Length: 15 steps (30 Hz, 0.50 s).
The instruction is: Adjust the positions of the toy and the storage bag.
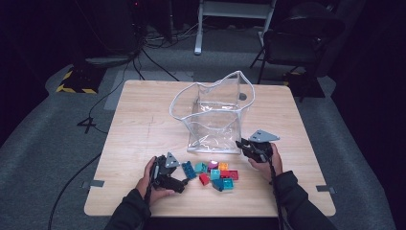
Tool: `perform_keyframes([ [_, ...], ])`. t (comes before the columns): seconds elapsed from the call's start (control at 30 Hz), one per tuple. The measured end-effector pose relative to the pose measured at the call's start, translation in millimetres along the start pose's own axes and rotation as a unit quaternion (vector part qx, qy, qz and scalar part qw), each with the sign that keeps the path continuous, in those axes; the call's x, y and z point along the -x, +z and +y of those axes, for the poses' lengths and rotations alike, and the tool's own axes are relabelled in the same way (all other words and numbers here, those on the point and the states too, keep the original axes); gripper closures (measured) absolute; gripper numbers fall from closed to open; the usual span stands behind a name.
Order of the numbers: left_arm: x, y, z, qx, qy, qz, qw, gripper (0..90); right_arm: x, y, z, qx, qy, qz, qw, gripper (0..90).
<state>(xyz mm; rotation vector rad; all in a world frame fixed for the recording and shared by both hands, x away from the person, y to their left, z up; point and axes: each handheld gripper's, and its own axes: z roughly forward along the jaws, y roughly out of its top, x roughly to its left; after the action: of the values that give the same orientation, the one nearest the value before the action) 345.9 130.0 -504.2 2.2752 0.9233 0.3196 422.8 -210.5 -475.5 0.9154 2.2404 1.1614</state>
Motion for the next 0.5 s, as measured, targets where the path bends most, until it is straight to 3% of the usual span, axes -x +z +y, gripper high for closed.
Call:
perform_keyframes([
  [0.23,3.3,6.2,7.2,-0.001,0.008,-0.01,0.9999,0.2,4.0,-0.4,-0.1,0.001,0.004,0.003,1.0,75.2],
  [0.33,4.9,8.2,9.2,0.0,0.009,-0.011,0.9999,0.1,5.7,-5.9,-0.9,0.005,0.006,0.01,0.9999,68.5],
  [0.37,6.1,9.8,11.4,-0.001,0.013,-0.011,0.9999,0.2,7.0,-13.4,-2.6,0.009,0.006,0.026,0.9996,61.5],
  [0.4,6.1,9.8,11.4,-0.001,0.013,-0.011,0.9999,0.2,7.0,-13.4,-2.6,0.009,0.006,0.026,0.9996,61.5],
  [0.43,8.6,12.0,14.2,-0.003,0.013,-0.013,0.9998,0.2,7.1,-21.7,-5.3,0.007,0.003,0.048,0.9988,54.2],
  [0.5,10.0,13.4,15.5,-0.002,0.013,-0.015,0.9998,0.2,5.5,-30.6,-8.5,0.007,-0.002,0.065,0.9979,50.0],
])
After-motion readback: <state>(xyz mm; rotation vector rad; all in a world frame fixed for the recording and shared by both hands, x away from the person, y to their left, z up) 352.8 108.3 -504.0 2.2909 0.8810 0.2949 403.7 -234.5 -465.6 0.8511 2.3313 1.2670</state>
